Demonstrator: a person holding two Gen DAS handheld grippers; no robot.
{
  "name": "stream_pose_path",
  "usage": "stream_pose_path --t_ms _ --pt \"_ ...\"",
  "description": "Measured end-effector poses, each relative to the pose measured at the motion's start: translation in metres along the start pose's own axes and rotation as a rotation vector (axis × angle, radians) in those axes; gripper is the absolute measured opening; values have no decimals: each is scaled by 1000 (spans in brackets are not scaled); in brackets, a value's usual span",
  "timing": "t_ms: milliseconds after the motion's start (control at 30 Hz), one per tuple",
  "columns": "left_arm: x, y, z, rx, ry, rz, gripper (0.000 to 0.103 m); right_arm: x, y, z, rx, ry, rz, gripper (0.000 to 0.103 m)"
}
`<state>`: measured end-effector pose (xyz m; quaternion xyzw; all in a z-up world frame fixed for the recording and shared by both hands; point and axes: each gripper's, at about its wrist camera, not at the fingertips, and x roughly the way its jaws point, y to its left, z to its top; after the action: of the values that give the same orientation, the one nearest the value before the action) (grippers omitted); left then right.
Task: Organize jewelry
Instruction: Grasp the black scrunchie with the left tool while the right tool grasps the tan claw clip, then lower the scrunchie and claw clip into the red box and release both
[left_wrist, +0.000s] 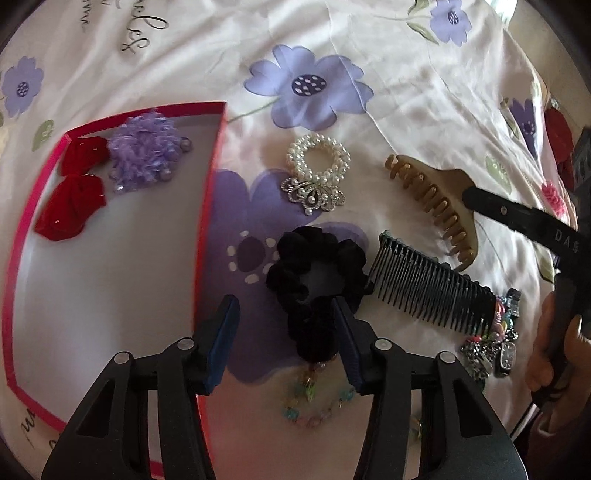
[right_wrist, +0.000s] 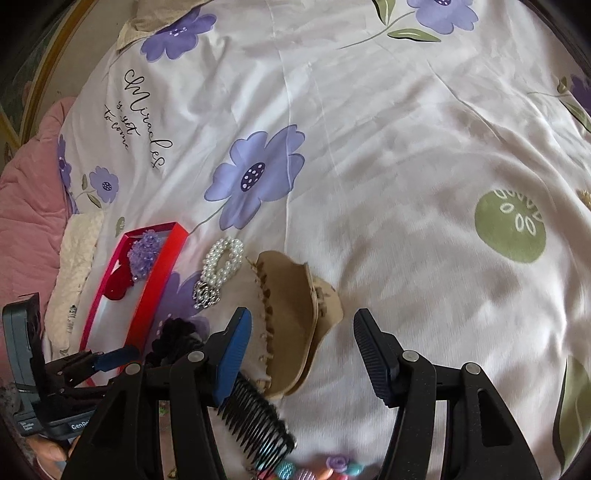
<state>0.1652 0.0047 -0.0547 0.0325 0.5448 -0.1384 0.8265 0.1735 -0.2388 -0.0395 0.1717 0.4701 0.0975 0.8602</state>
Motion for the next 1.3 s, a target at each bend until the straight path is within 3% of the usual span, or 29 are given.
stream_pose_path --t_ms 67,167,233,300,333,433,500,900,1300 --pt "7 -3 2 6 12 0 48 4 0 2 2 4 -3 59" --pt "13 -4 3 9 27 -15 35 10 2 5 -7 6 -9 58" --pt "16 -3 3 6 35 -38 16 14 2 6 -12 8 -9 46" --pt "16 -3 3 9 34 -52 10 18 2 6 -11 16 -6 34" --pt "13 -3 2 16 25 -55 8 18 2 5 -11 16 1 34" --pt "3 -4 -1 15 -19 -58 6 13 5 6 -26 -4 -11 19" --pt "-5 -4 -2 6 -47 -69 6 7 6 7 -29 -18 -13 14" --pt "-60 16 -5 -66 -159 -107 6 -23 13 7 5 -58 51 14" --pt "-94 52 -10 -144 -243 -88 6 -30 56 4 -43 -64 119 14"
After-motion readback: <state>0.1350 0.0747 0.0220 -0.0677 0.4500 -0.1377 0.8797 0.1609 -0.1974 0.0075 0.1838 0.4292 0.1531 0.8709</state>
